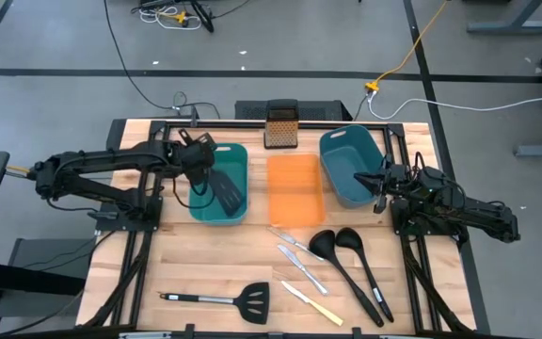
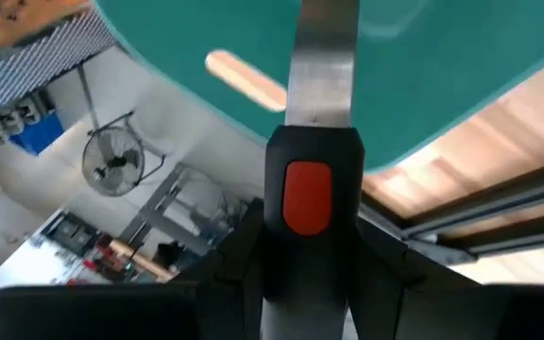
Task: Pick & Place Kitchen Items
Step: Put the top black spatula into the green bin, then adjust the green bin
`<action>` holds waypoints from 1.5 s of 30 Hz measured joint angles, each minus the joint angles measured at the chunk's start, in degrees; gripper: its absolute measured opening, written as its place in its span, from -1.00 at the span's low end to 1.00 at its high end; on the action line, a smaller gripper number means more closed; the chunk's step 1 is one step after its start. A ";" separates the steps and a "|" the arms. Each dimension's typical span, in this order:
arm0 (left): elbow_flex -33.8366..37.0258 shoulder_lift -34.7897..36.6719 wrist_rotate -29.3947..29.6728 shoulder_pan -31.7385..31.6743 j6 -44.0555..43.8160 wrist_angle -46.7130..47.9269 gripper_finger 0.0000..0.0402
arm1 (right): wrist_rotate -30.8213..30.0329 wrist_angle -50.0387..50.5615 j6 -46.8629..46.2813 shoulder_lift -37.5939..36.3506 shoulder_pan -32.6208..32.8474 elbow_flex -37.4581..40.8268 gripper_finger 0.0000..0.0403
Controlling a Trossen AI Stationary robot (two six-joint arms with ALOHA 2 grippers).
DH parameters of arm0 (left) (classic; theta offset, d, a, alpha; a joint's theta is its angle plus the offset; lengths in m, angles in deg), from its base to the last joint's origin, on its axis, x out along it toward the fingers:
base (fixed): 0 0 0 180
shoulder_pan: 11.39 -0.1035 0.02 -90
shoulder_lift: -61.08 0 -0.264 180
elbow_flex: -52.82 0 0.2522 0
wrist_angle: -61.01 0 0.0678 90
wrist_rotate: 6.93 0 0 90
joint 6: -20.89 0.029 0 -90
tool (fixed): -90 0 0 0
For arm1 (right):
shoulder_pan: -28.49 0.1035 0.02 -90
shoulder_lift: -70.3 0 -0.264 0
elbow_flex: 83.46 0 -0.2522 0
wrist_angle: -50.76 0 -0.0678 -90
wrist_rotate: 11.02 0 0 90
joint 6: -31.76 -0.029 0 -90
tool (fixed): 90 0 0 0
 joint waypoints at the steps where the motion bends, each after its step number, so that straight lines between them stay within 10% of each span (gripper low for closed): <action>1: 0.00 0.00 -0.67 -0.12 -0.19 0.02 -0.43 | 0.00 0.16 0.00 0.00 0.02 0.00 -0.86; 30: -0.09 -10.08 -7.04 -6.67 -2.46 -2.45 -0.43 | 0.00 0.67 0.70 0.00 0.02 0.02 -0.86; 37: -0.24 -9.99 -4.56 -6.85 -2.16 -2.54 -0.06 | 0.01 0.69 0.72 0.00 0.01 0.02 -0.86; 45: -5.06 -8.93 -0.12 -6.22 -9.63 -1.39 -0.07 | 0.02 0.69 0.74 0.00 0.02 0.02 -0.86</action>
